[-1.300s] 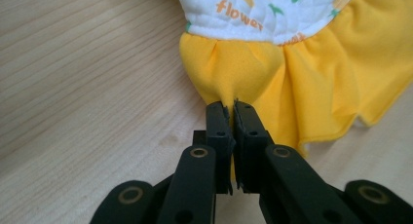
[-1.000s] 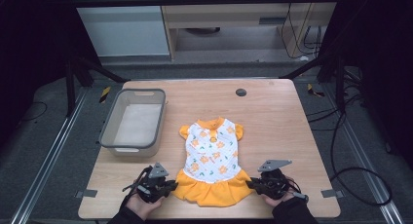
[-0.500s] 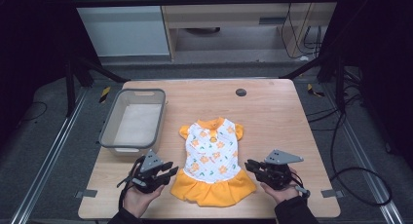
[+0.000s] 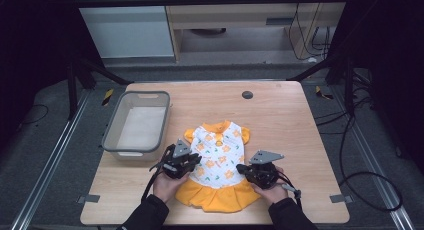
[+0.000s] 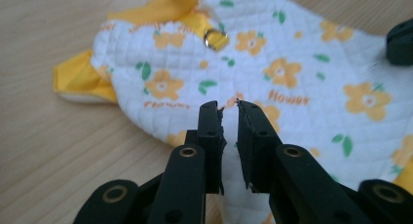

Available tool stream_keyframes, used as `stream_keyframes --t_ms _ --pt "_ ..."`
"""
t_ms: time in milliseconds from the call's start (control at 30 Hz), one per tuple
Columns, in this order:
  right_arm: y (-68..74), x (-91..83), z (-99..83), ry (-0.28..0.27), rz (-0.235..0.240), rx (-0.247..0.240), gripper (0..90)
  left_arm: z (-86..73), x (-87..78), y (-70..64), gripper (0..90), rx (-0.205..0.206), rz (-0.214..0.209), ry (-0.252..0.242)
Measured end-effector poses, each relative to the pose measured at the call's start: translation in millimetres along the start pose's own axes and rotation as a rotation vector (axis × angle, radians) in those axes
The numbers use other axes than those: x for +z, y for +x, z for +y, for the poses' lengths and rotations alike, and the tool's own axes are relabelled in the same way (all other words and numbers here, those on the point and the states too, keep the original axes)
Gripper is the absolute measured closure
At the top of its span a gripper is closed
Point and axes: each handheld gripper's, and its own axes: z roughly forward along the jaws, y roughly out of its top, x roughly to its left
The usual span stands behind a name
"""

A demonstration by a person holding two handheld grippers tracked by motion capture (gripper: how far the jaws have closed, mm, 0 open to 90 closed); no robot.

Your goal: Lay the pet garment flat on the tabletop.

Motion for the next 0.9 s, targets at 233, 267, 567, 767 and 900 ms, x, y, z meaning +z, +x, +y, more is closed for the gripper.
stream_keyframes --t_ms 233,267,567,767,900 --pt "-0.4 4.8 -8.7 0.065 -0.023 -0.001 87.2 -15.3 14.6 1.1 80.2 -0.007 0.02 0.085" --pt "0.2 5.4 -9.7 0.07 -0.024 0.003 87.0 -15.8 15.3 0.1 79.9 -0.001 0.026 0.089" --pt "3.4 9.7 -15.6 0.102 -0.039 -0.008 86.7 -20.8 16.2 -2.1 79.2 -0.003 0.042 0.064" --pt "1.5 5.2 -14.0 0.076 -0.02 0.01 82.9 -17.6 2.1 -0.5 71.0 -0.034 0.018 0.031" --pt "-2.5 -7.5 -9.5 0.013 -0.025 0.034 81.4 -13.2 -19.6 0.4 68.6 -0.027 0.019 -0.024"
